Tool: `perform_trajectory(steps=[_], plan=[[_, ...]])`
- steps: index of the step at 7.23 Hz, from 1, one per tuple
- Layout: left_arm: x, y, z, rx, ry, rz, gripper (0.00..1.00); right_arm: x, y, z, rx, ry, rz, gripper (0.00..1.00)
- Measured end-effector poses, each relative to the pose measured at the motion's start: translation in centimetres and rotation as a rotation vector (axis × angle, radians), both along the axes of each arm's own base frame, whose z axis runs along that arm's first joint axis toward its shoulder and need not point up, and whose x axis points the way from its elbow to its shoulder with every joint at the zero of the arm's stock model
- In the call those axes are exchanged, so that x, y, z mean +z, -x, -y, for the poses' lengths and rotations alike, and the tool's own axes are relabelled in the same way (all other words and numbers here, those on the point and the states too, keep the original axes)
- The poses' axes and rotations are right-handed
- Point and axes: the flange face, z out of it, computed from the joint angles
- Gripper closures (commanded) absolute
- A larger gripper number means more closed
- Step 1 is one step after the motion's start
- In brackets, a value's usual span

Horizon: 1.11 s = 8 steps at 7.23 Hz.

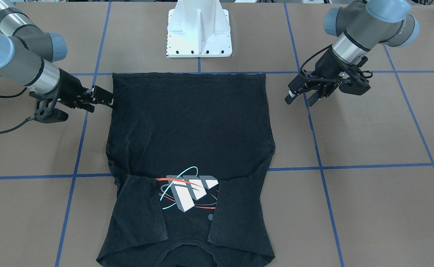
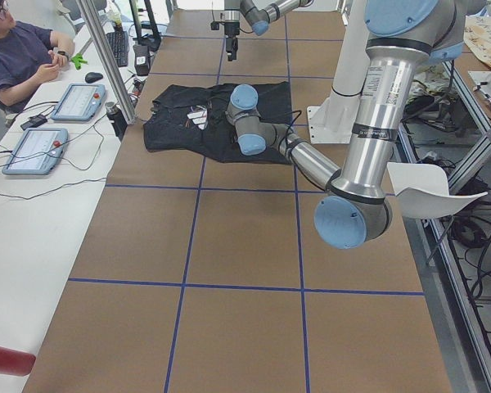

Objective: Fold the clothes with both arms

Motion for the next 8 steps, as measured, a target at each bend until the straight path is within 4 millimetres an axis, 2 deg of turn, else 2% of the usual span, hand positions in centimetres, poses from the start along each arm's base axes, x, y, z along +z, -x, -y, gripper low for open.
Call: perform_trajectory(steps=[2, 4, 5, 6, 7, 8], plan=[[-0.2, 0.0, -0.2, 0.001, -0.005, -0.003, 0.00, 3.1, 1.6, -5.5, -0.040, 0.034, -0.062, 0.01], [-0.3, 0.0, -0.3, 0.002, -0.008, -0.005, 0.00, 4.3, 4.0, -10.2, -0.103, 0.023, -0.099, 0.01], [-0.5, 0.0, -0.3, 0.001, -0.010, -0.007, 0.00, 4.8, 5.0, -11.8, -0.126, 0.016, -0.113, 0.02], [-0.6, -0.1, -0.3, 0.001, -0.012, -0.008, 0.00, 5.0, 5.8, -13.0, -0.148, 0.012, -0.120, 0.09], [-0.7, -0.1, -0.3, 0.001, -0.013, -0.009, 0.00, 5.1, 6.4, -13.9, -0.166, 0.009, -0.123, 0.21], [-0.7, -0.1, -0.3, 0.001, -0.014, -0.010, 0.00, 5.1, 6.6, -14.2, -0.170, 0.007, -0.126, 0.21]])
